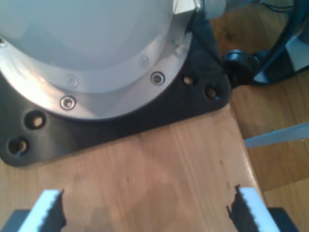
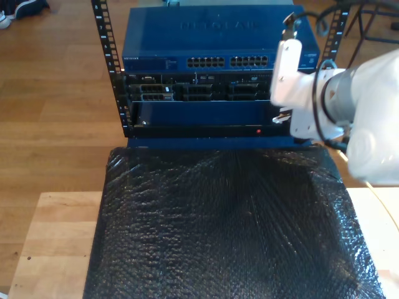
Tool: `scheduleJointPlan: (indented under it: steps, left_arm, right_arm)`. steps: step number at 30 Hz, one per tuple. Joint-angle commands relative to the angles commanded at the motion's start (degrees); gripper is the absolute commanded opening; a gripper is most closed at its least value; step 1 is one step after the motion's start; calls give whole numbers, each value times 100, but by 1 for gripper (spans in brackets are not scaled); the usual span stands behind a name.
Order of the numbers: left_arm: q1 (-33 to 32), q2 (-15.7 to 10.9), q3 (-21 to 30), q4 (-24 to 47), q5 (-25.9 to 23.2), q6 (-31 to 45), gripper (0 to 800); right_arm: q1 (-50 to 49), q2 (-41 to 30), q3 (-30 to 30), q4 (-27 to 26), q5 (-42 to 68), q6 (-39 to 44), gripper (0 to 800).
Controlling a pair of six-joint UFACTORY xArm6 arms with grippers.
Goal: Grab the cable and plug it in
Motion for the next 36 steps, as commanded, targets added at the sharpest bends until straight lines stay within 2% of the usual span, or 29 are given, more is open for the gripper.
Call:
scheduleJointPlan:
  steps: [4, 12, 19, 26, 36]
  left_arm:
    - [0, 0, 0, 0, 0, 0, 800]
    - [0, 0, 0, 0, 0, 0, 800]
    - [0, 0, 0, 0, 0, -9, 800]
    - [0, 0, 0, 0, 0, -9, 800]
    - [0, 0, 0, 0, 0, -9, 800]
  right_arm:
    - [18, 0, 264, -18, -422, -9, 0]
    - [62, 9, 281, -484, -1204, 0, 0]
    - [97, 264, 220, -510, -1732, -26, 0]
    - [79, 360, 404, -510, -2233, -44, 0]
    - [97, 316, 422, -510, -2321, -62, 0]
